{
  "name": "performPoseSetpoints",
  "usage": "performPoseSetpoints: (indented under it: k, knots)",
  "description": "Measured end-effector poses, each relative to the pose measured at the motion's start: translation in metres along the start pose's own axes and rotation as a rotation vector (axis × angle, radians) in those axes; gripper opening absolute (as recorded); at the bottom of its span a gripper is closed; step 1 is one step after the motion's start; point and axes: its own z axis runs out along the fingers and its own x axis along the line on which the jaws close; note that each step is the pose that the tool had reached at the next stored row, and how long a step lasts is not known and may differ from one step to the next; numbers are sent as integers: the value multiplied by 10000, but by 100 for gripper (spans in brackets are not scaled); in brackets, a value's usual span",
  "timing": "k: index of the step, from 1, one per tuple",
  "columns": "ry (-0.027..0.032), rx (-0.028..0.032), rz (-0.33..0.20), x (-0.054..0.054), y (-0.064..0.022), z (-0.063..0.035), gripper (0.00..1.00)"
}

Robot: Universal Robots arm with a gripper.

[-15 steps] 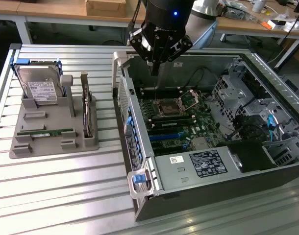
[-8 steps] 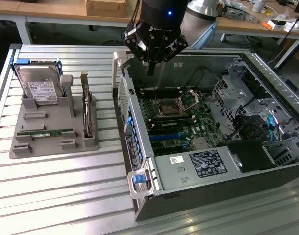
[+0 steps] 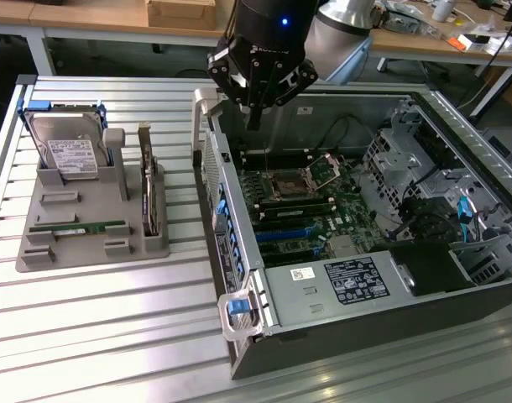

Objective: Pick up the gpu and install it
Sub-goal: 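Reach for the gpu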

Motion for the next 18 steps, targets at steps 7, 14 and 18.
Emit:
performPoseSetpoints:
  k: [7, 14, 18]
  knots:
    - [0, 0, 0, 54, -4, -2, 11]
    - [0, 0, 0, 97, -7, -3, 11]
    - [0, 0, 0, 120, -9, -3, 11]
